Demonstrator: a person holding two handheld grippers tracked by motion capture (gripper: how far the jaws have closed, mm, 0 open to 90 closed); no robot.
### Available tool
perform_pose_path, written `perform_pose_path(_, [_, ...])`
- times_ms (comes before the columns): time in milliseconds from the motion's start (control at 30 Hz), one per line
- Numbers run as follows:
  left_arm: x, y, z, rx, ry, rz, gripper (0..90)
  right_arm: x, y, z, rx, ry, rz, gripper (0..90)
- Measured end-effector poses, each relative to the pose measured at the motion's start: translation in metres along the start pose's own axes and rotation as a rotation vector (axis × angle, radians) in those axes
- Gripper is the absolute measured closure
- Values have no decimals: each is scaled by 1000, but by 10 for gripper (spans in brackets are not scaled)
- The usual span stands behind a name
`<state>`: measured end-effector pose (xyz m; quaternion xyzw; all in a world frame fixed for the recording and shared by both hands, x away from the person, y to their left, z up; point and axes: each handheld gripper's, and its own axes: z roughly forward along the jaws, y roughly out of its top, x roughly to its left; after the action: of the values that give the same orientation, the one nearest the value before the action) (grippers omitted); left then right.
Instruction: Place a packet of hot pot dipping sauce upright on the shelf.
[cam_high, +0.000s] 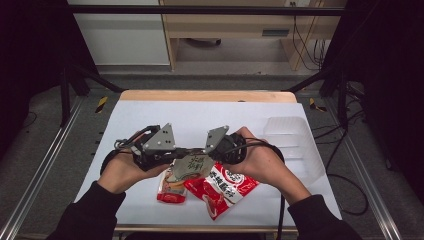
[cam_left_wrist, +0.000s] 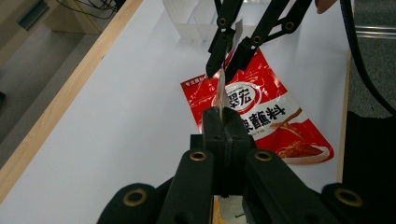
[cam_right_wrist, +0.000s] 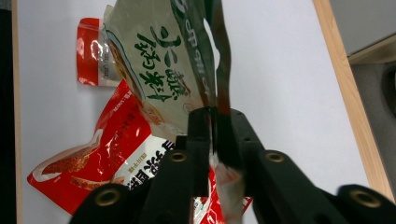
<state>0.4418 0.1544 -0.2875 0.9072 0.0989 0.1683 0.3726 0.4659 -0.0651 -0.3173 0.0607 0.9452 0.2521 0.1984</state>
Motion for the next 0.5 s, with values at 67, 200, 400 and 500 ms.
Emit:
perform_pose_path(67, [1, -1, 0, -5, 1, -9, 900, -1, 1, 0, 3, 11, 2, 895])
perform_pose_path(200, [3, -6, 1, -22, 10, -38, 900, -2, 4, -2, 19, 12, -3, 900])
perform_pose_path(400, [2, -14, 2, -66, 34, -75, 674, -9, 6, -6, 53, -15, -4, 900])
perform_pose_path(500, [-1, -20, 2, -86, 62, -96, 486, -14, 6, -9, 72, -28, -6, 900])
